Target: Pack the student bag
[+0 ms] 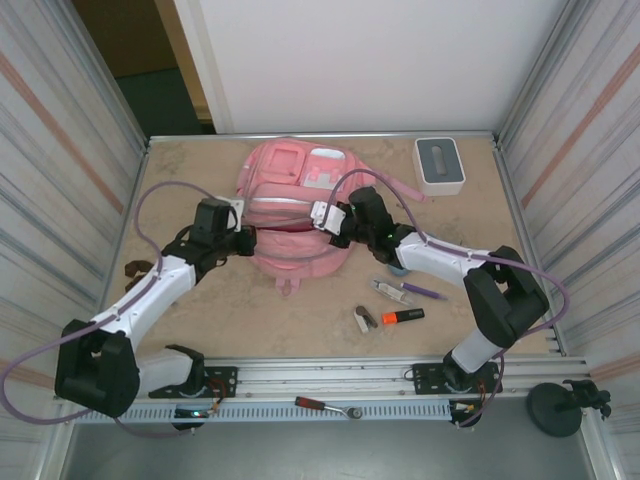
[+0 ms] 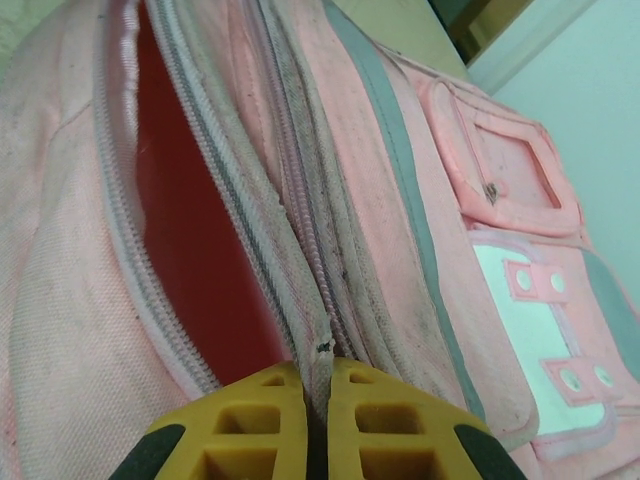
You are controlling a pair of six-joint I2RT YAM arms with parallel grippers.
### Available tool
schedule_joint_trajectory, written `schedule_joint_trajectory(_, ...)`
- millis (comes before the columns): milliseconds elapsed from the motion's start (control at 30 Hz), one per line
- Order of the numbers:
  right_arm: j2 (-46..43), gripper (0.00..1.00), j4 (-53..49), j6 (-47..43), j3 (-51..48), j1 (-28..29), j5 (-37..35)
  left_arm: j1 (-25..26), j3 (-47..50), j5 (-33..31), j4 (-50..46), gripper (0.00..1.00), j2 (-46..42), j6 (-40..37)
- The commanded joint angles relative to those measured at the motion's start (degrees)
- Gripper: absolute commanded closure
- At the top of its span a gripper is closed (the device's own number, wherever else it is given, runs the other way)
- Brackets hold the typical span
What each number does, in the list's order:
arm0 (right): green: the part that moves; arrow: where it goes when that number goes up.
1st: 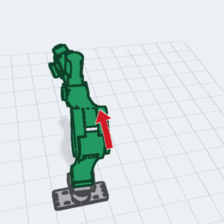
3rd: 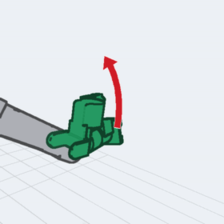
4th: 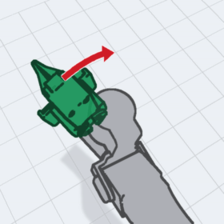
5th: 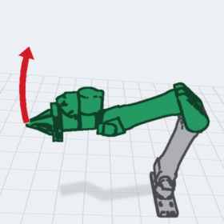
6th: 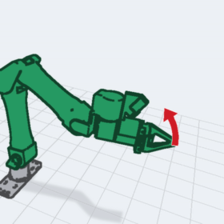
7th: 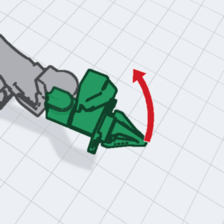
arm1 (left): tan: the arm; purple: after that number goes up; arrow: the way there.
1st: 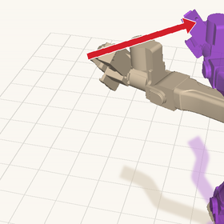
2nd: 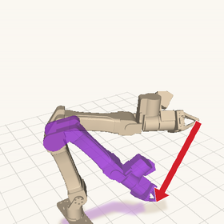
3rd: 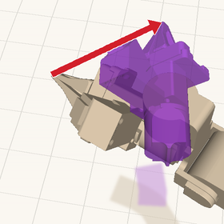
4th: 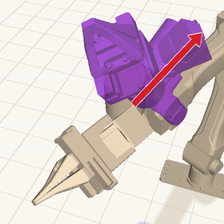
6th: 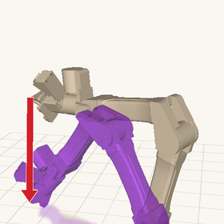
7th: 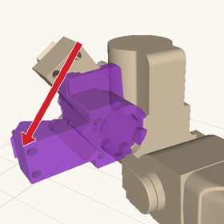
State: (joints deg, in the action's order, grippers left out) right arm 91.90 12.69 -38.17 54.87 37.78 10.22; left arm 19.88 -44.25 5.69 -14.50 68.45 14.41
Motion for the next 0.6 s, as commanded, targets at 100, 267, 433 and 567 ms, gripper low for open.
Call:
schedule_joint_trajectory(100, 1.60, 0.79, -5.81, -0.75, 3.22, -2.36, -13.62, 7.19, 0.31, -0.55, 0.73, 1.00, -3.84, 2.09)
schedule_joint_trajectory(267, -3.08, 0.67, -7.37, 0.29, -0.97, -2.34, -16.41, 10.33, -0.62, 0.39, 2.46, 1.00, -2.78, 2.81)
schedule_joint_trajectory(433, -9.51, 0.55, -7.22, 2.06, -4.57, 0.82, -10.20, 11.04, -2.11, 0.38, 2.02, 1.00, -1.47, 2.02)
schedule_joint_trajectory(567, -11.72, 0.50, -9.00, 1.73, -3.22, 4.16, -7.22, 11.41, -1.95, 0.15, 1.67, 1.00, -1.56, 2.02)
